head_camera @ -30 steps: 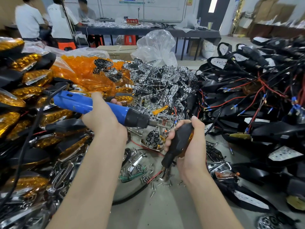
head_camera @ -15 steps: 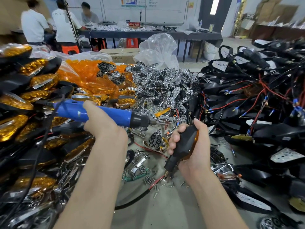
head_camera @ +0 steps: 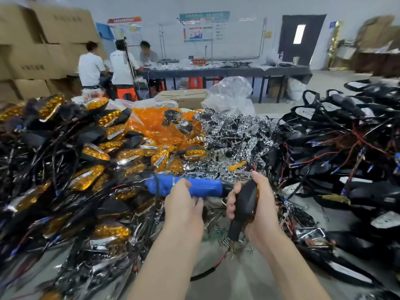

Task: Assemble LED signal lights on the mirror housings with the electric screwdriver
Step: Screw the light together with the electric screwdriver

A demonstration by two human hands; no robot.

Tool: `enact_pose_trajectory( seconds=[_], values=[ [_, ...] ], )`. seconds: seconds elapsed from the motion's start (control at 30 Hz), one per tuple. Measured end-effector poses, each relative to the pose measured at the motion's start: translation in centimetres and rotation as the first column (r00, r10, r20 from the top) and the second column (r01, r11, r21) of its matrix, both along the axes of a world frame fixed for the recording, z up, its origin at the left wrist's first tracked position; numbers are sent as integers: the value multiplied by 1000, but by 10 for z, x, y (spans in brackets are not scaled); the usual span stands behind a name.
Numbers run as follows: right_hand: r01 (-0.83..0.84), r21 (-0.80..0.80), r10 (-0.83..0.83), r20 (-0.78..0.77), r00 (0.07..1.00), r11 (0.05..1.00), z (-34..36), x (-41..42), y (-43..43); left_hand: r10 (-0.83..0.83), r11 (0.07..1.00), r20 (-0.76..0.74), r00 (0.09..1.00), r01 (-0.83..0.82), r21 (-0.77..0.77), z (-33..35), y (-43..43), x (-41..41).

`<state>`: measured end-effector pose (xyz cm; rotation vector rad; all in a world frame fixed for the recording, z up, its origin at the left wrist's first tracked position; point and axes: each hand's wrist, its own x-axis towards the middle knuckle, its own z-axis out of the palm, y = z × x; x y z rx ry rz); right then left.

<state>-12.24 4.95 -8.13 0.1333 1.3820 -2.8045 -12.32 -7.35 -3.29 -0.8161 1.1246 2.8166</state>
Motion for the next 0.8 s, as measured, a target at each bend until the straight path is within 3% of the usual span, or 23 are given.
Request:
enact_pose_trajectory(
  seconds=[0.13, 0.27, 0.37, 0.43, 0.5, 0.63, 0.8],
  values=[
    [-20, -5, 20, -10, 1000, 1000, 16, 4, -21, -135, 988, 30, 990, 137, -69, -15, -22, 3],
    [-72, -206, 67, -31, 997, 976, 31, 10, -29, -260, 939, 59, 964, 267, -217, -18, -37, 13],
    [-113, -340, 86, -92, 992, 934, 38, 13, -29, -467, 770, 64, 882, 441, -461, -12, -40, 30],
    [-129, -366, 82, -142, 987, 922, 41, 13, -28, -602, 642, -16, 798, 472, -605, -7, -42, 46],
    [-158, -380, 85, -203, 976, 911, 46, 13, -29, -689, 539, -102, 717, 414, -733, -1, -46, 62],
    [-193, -426, 63, -300, 952, 884, 59, 10, -37, -778, 473, -167, 605, 390, -790, 12, -50, 77],
    [-90, -518, -76, -292, 954, 851, 83, -5, -54, -748, 290, -219, 627, 12, -957, 38, -52, 72]
  ],
)
